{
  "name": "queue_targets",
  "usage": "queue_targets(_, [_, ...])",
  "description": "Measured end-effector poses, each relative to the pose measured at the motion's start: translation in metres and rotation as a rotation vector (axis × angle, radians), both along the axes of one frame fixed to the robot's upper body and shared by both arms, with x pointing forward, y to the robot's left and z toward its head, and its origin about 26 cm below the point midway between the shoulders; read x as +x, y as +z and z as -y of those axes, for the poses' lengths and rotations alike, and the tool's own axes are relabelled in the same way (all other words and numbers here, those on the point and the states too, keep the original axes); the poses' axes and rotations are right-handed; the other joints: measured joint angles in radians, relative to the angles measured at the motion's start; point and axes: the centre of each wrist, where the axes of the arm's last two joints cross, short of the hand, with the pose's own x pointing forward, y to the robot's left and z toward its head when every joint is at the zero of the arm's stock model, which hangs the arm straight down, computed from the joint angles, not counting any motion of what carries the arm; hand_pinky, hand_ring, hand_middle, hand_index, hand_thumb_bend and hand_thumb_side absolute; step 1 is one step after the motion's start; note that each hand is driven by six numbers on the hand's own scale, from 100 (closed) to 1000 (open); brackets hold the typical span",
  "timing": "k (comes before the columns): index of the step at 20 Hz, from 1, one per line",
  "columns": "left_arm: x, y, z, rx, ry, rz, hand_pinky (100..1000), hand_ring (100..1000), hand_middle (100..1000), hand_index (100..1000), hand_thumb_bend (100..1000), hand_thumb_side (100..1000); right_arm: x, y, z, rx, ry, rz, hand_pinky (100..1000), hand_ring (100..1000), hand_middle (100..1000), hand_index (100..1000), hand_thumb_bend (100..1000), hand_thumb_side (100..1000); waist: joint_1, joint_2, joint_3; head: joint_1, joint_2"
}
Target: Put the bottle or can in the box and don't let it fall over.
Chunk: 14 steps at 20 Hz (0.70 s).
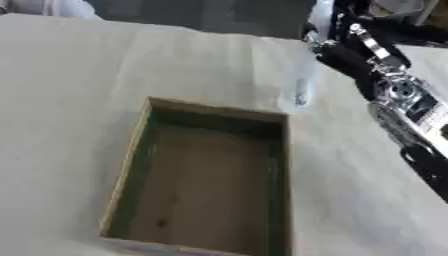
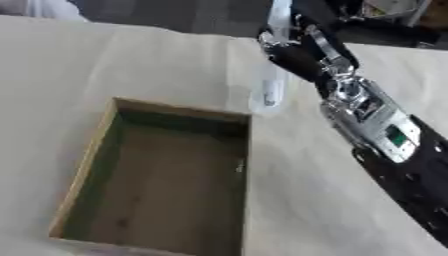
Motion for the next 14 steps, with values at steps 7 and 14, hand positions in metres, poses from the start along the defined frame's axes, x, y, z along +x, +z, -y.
queue_targets(7, [0.0008, 0.0011, 0.0006, -0.001, -0.002, 0.004, 1000, 766, 827, 738, 645, 457, 0.0011, -0.0002, 0.0019, 0.0, -0.011, -0.005, 1000, 1000, 1000, 1000, 100, 470, -0.005, 0.009, 0.009, -0.007, -0.009])
queue_targets(14, [0.001, 0.0007, 0.0014, -0.005, -0.003, 0.005, 1000, 765, 827, 737, 644, 457, 0.0018, 0.0014, 0.0058, -0.009, -0.043, -0.011, 1000, 1000, 1000, 1000, 100, 467, -0.01, 0.017, 0.017, -0.013, -0.018])
